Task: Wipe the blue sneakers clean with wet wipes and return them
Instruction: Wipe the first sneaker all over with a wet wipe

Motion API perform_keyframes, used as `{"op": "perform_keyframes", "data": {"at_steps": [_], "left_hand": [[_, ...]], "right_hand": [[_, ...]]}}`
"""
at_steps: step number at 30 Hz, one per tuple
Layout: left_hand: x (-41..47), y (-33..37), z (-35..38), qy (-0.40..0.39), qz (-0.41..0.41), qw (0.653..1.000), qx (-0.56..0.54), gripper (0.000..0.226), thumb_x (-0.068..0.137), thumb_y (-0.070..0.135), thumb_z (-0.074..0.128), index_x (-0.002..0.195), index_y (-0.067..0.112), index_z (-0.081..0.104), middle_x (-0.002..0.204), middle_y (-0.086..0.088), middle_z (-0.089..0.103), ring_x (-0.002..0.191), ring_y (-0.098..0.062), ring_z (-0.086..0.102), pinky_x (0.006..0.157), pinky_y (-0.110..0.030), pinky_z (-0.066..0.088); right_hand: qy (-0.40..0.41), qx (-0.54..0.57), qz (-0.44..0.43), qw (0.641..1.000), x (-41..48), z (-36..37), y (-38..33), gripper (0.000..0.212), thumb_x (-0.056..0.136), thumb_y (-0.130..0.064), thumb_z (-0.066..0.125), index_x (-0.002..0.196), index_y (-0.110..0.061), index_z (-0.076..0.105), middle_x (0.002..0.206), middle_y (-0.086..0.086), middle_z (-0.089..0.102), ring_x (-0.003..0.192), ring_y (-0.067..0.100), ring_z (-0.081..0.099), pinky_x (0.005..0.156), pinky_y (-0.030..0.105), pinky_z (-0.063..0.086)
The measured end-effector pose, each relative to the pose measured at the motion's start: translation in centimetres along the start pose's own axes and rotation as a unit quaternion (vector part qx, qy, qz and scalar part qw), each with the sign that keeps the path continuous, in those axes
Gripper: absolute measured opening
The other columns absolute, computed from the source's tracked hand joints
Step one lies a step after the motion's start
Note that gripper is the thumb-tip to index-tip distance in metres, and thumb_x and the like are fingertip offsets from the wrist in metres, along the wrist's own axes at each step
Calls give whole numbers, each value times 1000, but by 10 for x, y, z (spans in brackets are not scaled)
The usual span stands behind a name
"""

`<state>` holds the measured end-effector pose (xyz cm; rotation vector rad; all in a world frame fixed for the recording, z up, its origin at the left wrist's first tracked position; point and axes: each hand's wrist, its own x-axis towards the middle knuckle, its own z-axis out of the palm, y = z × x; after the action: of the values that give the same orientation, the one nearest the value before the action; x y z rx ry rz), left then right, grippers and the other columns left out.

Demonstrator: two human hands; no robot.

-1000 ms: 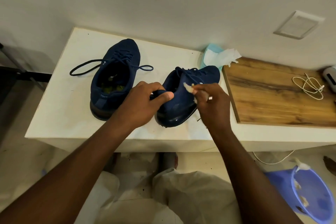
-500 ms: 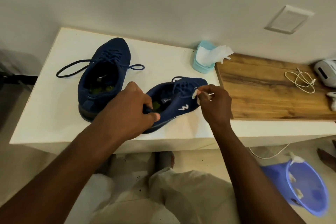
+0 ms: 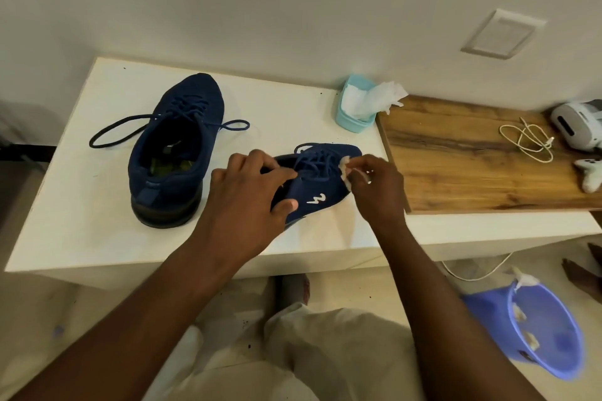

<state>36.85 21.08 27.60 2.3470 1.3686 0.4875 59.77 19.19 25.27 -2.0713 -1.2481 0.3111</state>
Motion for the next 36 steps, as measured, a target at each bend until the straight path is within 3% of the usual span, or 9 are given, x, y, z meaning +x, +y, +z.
{"op": "perform_keyframes", "data": {"at_steps": [7, 10, 14, 19, 21, 25, 30, 33, 36], "left_hand": [[2, 1, 1, -2, -28, 999, 21, 39, 95, 55, 56, 131, 40, 59, 120, 16, 64, 117, -14, 50, 97, -40, 32], [2, 1, 1, 17, -40, 999, 19, 33, 95, 56, 56, 123, 40, 62, 106, 19, 67, 111, -11, 53, 96, -40, 30], [2, 2, -1, 7, -54, 998, 34, 32, 95, 57, 55, 121, 41, 64, 102, 20, 67, 112, -9, 52, 97, -41, 27], [3, 1, -3, 8, -57, 997, 41, 33, 94, 57, 56, 122, 41, 64, 97, 19, 67, 111, -10, 51, 95, -41, 26], [3, 1, -3, 13, -57, 998, 34, 29, 94, 56, 58, 118, 41, 65, 93, 20, 66, 109, -9, 52, 96, -42, 26], [2, 0, -2, 16, -59, 998, 29, 27, 93, 56, 58, 114, 42, 66, 88, 20, 64, 106, -8, 52, 96, -41, 25], [2, 1, 0, 31, -49, 997, 43, 27, 91, 61, 58, 103, 40, 69, 83, 20, 65, 104, -7, 51, 94, -41, 21], [2, -1, -1, 20, -55, 998, 11, 22, 90, 59, 63, 99, 40, 70, 80, 21, 66, 105, -4, 49, 96, -38, 18], [2, 1, -5, -8, -52, 998, -21, 19, 89, 56, 64, 95, 39, 70, 78, 20, 67, 105, -1, 47, 96, -36, 16]], "right_hand": [[-230, 37, -130, 964, -28, 6, -29, 5, 86, -14, 74, 91, -13, 73, 82, -5, 70, 74, 9, 64, 65, 22, 51], [-145, -20, -84, 986, -6, 2, -11, 19, 82, -8, 75, 99, -17, 75, 90, -9, 68, 77, -2, 60, 67, 9, 44], [-53, 2, 31, 998, 5, 2, -3, 13, 86, -11, 72, 98, -16, 75, 93, -4, 71, 88, 9, 66, 66, 6, 40], [-291, 109, -19, 950, -38, 4, -35, 14, 77, -11, 83, 89, -11, 76, 79, -1, 73, 71, 6, 68, 69, 16, 55], [-234, 43, -45, 970, -29, 4, -28, 16, 75, -13, 84, 89, -14, 75, 78, -7, 70, 69, -4, 63, 64, 8, 48], [-46, -12, 50, 998, 1, -5, -1, 17, 81, -21, 79, 96, -16, 75, 89, -6, 71, 76, -2, 62, 61, 5, 42], [-302, 103, 2, 948, -33, 3, -30, 15, 78, -16, 82, 92, -12, 78, 83, 3, 75, 76, 12, 70, 73, 27, 58], [-193, 43, -26, 980, -14, 4, -18, 11, 79, -16, 82, 89, -15, 78, 82, -2, 74, 70, -1, 65, 65, 13, 49], [-26, 40, 51, 998, 9, -1, 4, 9, 85, -20, 76, 93, -19, 78, 86, -8, 72, 76, -3, 63, 68, 15, 43]]}}
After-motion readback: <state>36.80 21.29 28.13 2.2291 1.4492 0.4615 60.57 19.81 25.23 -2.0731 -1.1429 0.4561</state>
